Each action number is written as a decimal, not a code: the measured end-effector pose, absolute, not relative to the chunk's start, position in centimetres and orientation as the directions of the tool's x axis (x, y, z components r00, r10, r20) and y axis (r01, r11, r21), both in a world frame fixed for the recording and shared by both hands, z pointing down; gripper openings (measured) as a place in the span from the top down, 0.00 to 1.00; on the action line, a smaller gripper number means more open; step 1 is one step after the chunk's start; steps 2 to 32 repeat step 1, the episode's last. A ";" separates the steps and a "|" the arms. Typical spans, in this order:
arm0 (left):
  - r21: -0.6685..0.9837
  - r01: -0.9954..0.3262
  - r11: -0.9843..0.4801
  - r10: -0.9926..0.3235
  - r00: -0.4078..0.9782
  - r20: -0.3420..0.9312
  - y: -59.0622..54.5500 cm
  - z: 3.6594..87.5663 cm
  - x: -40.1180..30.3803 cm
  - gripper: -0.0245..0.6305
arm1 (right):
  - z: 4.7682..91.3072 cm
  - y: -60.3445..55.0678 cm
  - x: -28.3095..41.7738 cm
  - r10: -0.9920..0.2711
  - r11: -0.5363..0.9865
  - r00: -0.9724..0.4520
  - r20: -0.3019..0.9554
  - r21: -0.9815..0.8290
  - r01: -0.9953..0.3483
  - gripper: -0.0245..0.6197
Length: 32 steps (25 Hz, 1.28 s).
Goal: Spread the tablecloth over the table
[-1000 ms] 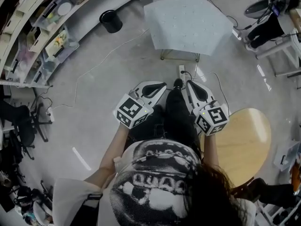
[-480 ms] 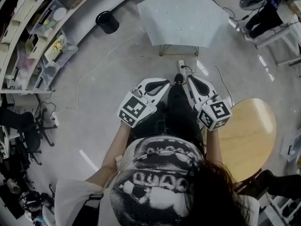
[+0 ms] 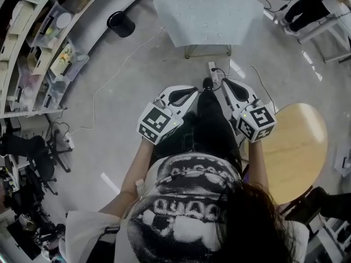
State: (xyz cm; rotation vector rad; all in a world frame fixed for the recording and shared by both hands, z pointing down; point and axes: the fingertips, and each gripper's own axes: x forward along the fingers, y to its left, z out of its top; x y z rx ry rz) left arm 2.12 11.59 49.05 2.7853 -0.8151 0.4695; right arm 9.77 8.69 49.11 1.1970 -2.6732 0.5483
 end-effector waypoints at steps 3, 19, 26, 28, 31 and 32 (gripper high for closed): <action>0.101 -0.552 -0.828 -0.488 0.797 0.355 11.4 49.1 2.1 0.94 | 49.1 8.4 9.9 -0.684 0.617 -0.668 0.294 -0.257 -0.744 0.97; 0.101 -0.552 -0.828 -0.488 0.797 0.355 11.4 49.1 2.1 0.94 | 49.1 8.4 9.9 -0.684 0.617 -0.668 0.294 -0.257 -0.744 0.97; 0.101 -0.552 -0.828 -0.488 0.797 0.355 11.4 49.1 2.1 0.94 | 49.1 8.4 9.9 -0.684 0.617 -0.668 0.294 -0.257 -0.744 0.97; 0.101 -0.552 -0.828 -0.488 0.797 0.355 11.4 49.1 2.1 0.94 | 49.1 8.4 9.9 -0.684 0.617 -0.668 0.294 -0.257 -0.744 0.97; 0.101 -0.552 -0.828 -0.488 0.797 0.355 11.4 49.1 2.1 0.94 | 49.1 8.4 9.9 -0.684 0.617 -0.668 0.294 -0.257 -0.744 0.97; 0.101 -0.552 -0.828 -0.488 0.797 0.355 11.4 49.1 2.1 0.94 | 49.1 8.4 9.9 -0.684 0.617 -0.668 0.294 -0.257 -0.744 0.97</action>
